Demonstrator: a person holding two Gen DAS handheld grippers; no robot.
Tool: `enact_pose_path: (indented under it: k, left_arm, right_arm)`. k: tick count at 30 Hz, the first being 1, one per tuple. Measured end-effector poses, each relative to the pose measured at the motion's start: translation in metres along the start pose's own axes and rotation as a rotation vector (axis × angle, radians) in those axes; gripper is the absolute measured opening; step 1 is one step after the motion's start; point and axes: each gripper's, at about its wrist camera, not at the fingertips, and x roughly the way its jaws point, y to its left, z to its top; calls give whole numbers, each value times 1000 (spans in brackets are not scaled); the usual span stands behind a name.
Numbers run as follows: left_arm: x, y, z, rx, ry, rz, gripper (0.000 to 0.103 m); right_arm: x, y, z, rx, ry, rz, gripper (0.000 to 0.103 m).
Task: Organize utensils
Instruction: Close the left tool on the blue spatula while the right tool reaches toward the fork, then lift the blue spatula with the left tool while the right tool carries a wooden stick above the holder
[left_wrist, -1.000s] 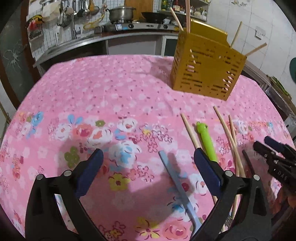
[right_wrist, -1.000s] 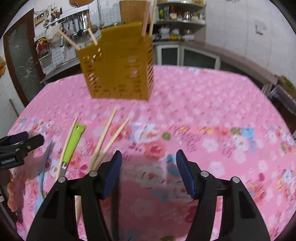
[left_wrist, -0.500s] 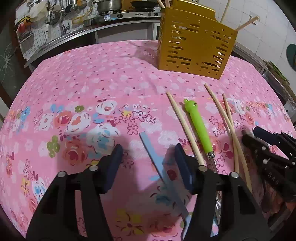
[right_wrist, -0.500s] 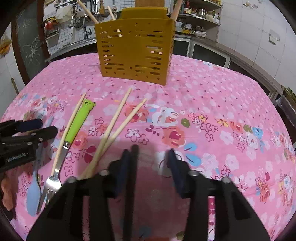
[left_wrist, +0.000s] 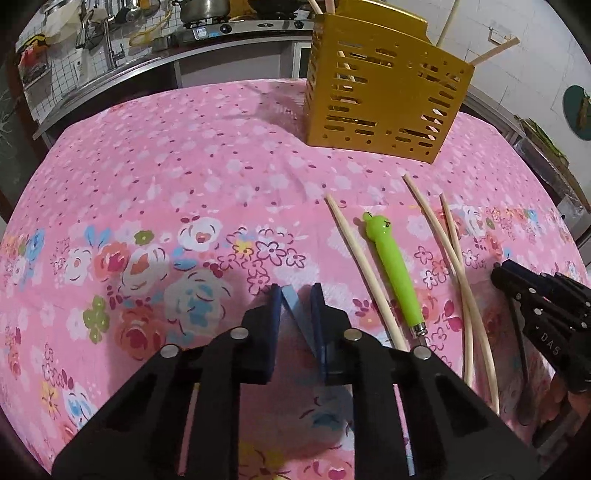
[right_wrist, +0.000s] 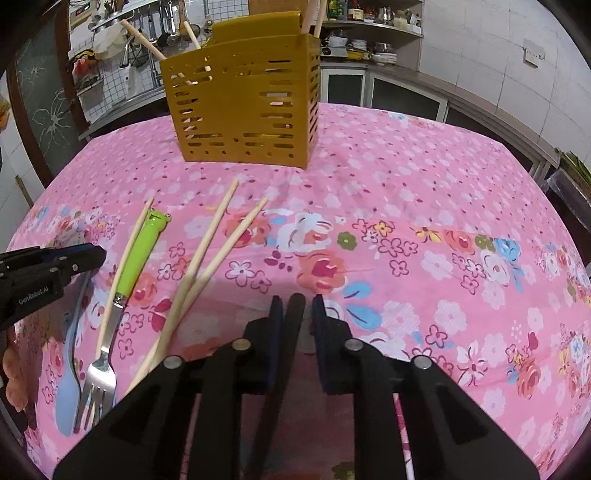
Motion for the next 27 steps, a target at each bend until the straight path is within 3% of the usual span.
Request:
enact_pose_path:
  k: [20,27]
  left_arm:
    - [-3,-5,-3,4,-11,-20,10]
    - [-14,-5,-2,23,-66,16,8]
  right_arm:
    - [-1,-6,-1,43,-10,27,10]
    - [-4,-11,1,57,-30,31,10]
